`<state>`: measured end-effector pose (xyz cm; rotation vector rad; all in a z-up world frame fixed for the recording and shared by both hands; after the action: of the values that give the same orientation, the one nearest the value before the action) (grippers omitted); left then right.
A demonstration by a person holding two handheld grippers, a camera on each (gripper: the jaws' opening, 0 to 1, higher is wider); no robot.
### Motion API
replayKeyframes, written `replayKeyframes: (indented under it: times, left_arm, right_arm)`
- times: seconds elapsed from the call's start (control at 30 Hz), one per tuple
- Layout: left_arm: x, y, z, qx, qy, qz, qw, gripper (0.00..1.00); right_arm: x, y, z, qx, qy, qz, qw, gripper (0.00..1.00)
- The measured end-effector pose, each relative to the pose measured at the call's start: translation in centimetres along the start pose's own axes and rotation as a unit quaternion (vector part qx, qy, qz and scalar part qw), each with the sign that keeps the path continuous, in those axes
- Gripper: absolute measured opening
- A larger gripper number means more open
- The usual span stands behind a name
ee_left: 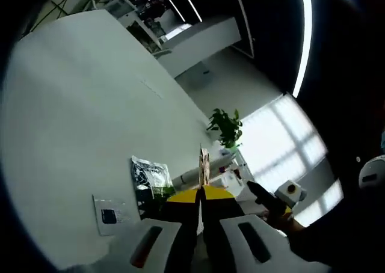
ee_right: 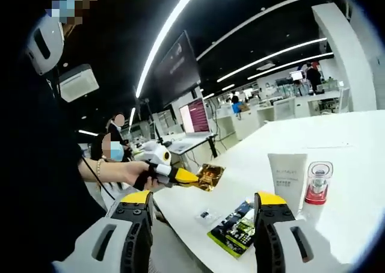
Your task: Arrange the skincare products in the storage area until every visible bottle or jar stands upright without overlapping.
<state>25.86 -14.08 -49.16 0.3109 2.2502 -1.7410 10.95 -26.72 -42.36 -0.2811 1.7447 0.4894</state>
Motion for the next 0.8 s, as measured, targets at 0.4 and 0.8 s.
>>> replayKeyframes:
  times: [0.4, 0.8]
  left_arm:
    - [-1.0, 3.7, 0.8, -0.034, 0.019, -0.013, 0.9992, 0.01]
    - [-2.0, 7.6, 1.7, -0.08, 0.051, -0.009, 0.9955, 0.01]
  right_arm:
    - [1.9, -1.5, -1.9, 0.047, 0.022, 0.009, 0.9986, 0.97]
    - [2.2, -2.4, -2.7, 0.058, 0.032, 0.011, 0.9977, 0.99]
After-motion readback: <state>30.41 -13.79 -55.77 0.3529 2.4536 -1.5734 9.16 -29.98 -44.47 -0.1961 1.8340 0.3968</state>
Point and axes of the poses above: the point that each gripper's makers call its tool centre point, and the gripper's own axes: z roughly forward along the fingers, y roughly to its left, x roughly out of its underside, the point moved 2 cm from there along -z, roughly backward along the fingers, and after that the axes turned 9 degrees about -z, right-handed, at the moved point
